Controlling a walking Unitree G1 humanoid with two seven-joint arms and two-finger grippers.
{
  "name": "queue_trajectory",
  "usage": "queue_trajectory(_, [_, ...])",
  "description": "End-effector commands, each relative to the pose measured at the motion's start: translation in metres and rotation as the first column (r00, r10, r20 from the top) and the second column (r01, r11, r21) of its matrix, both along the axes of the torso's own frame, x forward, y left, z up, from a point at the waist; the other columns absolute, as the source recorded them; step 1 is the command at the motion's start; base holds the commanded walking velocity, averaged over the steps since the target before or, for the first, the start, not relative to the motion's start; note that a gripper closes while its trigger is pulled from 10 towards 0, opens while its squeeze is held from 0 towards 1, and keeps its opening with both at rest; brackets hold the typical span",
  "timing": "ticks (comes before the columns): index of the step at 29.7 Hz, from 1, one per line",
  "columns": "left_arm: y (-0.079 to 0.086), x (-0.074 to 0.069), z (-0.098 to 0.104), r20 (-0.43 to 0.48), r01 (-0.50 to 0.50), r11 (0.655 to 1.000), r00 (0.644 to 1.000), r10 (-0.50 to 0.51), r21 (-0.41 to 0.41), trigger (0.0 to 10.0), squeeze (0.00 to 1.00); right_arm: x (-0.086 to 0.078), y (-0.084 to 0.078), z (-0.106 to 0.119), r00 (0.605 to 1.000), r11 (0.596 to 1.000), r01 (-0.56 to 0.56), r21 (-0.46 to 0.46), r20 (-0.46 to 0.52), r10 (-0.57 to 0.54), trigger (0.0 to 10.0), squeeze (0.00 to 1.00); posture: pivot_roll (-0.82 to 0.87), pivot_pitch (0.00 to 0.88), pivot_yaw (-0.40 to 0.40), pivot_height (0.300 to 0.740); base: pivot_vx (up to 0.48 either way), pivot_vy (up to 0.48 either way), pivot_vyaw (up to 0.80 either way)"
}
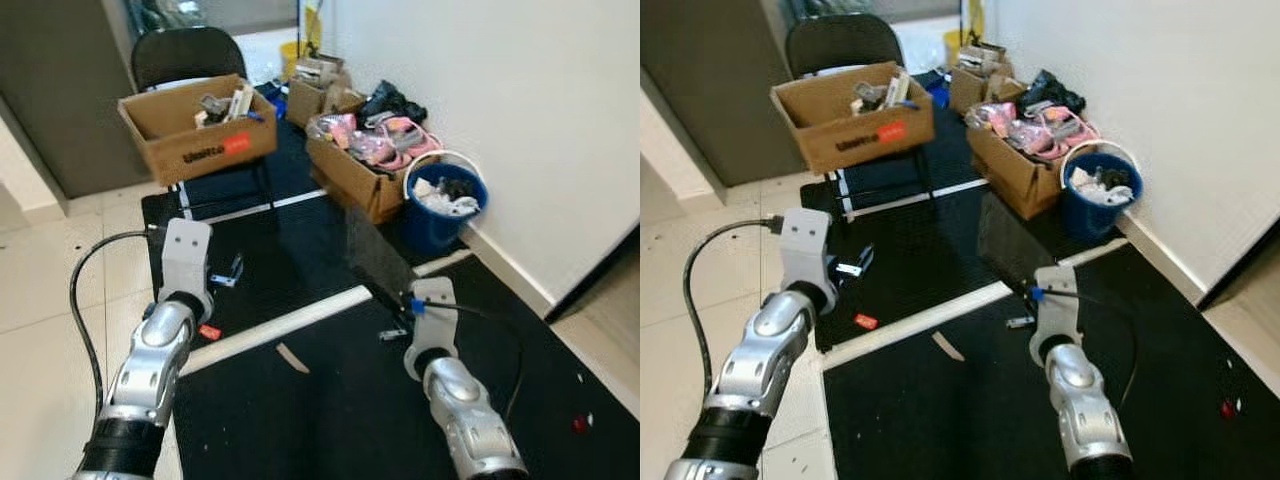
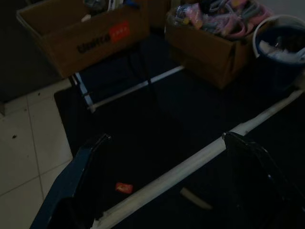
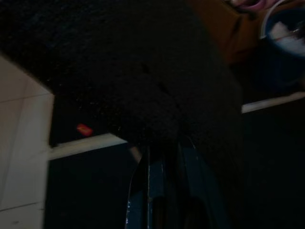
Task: Picking trash to rubbish bin
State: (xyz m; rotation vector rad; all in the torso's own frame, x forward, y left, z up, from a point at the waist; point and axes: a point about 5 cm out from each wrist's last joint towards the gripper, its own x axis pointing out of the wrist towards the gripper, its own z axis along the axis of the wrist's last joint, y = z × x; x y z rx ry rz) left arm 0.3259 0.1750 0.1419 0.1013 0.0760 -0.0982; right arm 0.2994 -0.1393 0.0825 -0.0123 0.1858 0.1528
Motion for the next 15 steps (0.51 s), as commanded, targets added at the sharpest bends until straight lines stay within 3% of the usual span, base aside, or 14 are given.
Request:
queue_trajectory(1, [-0.0002, -0.0015, -0.0025, -0.015, 0.007, 1.0, 1.0, -0.007, 0.015, 10.0, 0.0, -0.0031, -0.0067, -0.0061, 1.0, 1.0, 0.018, -0.013, -0.019, -0.018, 10.0, 0.0, 0.01, 0.157, 0.056, 0.74, 0.356, 0.0, 0.0])
queue_trajectory(15, [-0.0007, -0.0004, -0.0005, -0.014, 0.012, 1.0, 1.0, -0.012, 0.013, 10.0, 0.0, -0.0032, -0.0075, -0.0076, 0.999, 0.999, 0.029, -0.012, -0.019, -0.03, 10.0, 0.0, 0.02, 0.154, 0.058, 0.74, 0.359, 0.0, 0.0])
